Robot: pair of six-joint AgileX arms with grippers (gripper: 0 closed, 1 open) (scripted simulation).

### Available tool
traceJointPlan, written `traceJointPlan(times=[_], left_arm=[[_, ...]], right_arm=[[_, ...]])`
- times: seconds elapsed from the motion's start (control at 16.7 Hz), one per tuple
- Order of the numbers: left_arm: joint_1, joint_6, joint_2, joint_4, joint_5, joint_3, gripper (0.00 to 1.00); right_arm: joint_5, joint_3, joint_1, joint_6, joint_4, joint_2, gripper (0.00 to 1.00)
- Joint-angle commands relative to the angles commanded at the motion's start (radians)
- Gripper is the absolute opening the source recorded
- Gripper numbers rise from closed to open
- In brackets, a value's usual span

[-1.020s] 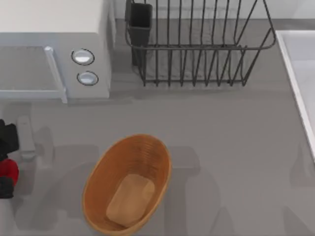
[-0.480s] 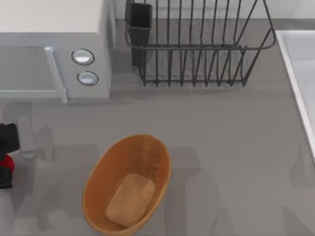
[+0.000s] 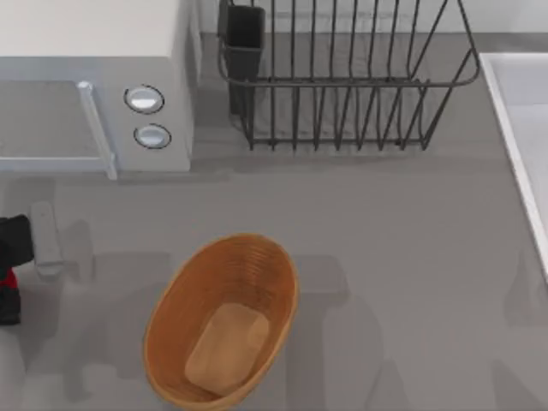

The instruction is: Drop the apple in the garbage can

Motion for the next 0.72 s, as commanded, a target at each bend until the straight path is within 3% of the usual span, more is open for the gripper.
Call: traceJointPlan(times=[0.36,0.72], left_arm=[[0.003,0.007,-0.021,-0.036,-0.005,0.044,0.0],[-0.001,0.009,-0.1,-0.38,-0.003,0.264,0.0]], right_arm=[[0.0,0.0,0.0,0.0,0.0,0.0,1.0],[0.0,0.0,0.0,0.0,0.0,0.0,1.0]])
